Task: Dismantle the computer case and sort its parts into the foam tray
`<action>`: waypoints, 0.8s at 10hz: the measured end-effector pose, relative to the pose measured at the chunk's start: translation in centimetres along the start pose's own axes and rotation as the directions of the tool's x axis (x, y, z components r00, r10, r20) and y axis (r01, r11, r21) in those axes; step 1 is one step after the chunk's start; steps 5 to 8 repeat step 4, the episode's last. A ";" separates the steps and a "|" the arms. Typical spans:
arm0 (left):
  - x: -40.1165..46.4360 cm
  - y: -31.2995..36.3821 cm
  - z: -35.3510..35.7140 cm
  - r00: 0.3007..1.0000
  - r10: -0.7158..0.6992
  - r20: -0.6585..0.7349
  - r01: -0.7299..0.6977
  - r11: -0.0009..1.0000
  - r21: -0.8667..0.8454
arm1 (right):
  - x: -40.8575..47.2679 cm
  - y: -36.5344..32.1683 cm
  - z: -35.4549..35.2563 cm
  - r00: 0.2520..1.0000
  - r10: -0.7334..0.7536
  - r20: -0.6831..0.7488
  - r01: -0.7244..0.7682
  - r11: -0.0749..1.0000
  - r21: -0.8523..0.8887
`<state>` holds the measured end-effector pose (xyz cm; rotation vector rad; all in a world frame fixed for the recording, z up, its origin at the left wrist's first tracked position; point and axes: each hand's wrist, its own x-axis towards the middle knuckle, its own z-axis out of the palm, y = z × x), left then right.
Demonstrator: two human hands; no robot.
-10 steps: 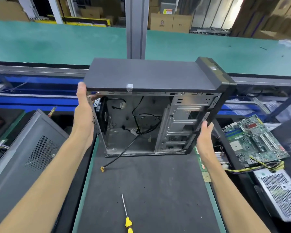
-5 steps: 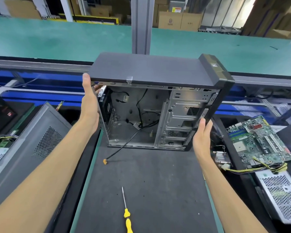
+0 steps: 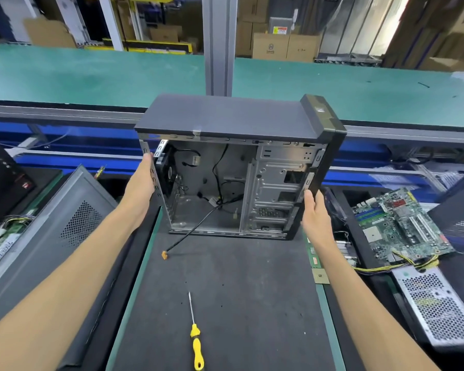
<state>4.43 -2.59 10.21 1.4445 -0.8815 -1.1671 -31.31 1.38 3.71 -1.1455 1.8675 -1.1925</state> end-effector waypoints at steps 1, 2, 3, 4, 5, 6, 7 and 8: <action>-0.5 -0.5 -0.3 1.000 0.012 -0.017 -0.012 1.000 -0.007 | 0.0 -0.1 -0.5 1.000 -0.009 -0.013 0.009 1.000 -0.024; -1.0 -0.8 -0.7 1.000 0.019 -0.015 -0.018 1.000 0.022 | -0.3 -0.4 -0.9 0.999 -0.030 0.013 0.030 0.999 -0.025; -2.4 -0.9 -1.2 0.998 0.062 0.020 -0.063 0.997 0.049 | -0.7 -0.1 -1.6 0.999 -0.050 0.023 0.050 0.998 -0.028; -4.4 -1.9 -2.0 0.986 0.166 0.009 -0.166 0.974 0.153 | -1.9 1.0 -2.2 0.997 -0.068 0.028 0.069 0.997 -0.035; -4.4 -1.9 -2.0 0.986 0.166 0.009 -0.166 0.974 0.153 | -1.9 1.0 -2.2 0.997 -0.068 0.028 0.069 0.997 -0.035; -4.4 -1.9 -2.0 0.986 0.166 0.009 -0.166 0.974 0.153 | -1.9 1.0 -2.2 0.997 -0.068 0.028 0.069 0.997 -0.035; -4.4 -1.9 -2.0 0.986 0.166 0.009 -0.166 0.974 0.153 | -1.9 1.0 -2.2 0.997 -0.068 0.028 0.069 0.997 -0.035; -4.4 -1.9 -2.0 0.986 0.166 0.009 -0.166 0.974 0.153 | -1.9 1.0 -2.2 0.997 -0.068 0.028 0.069 0.997 -0.035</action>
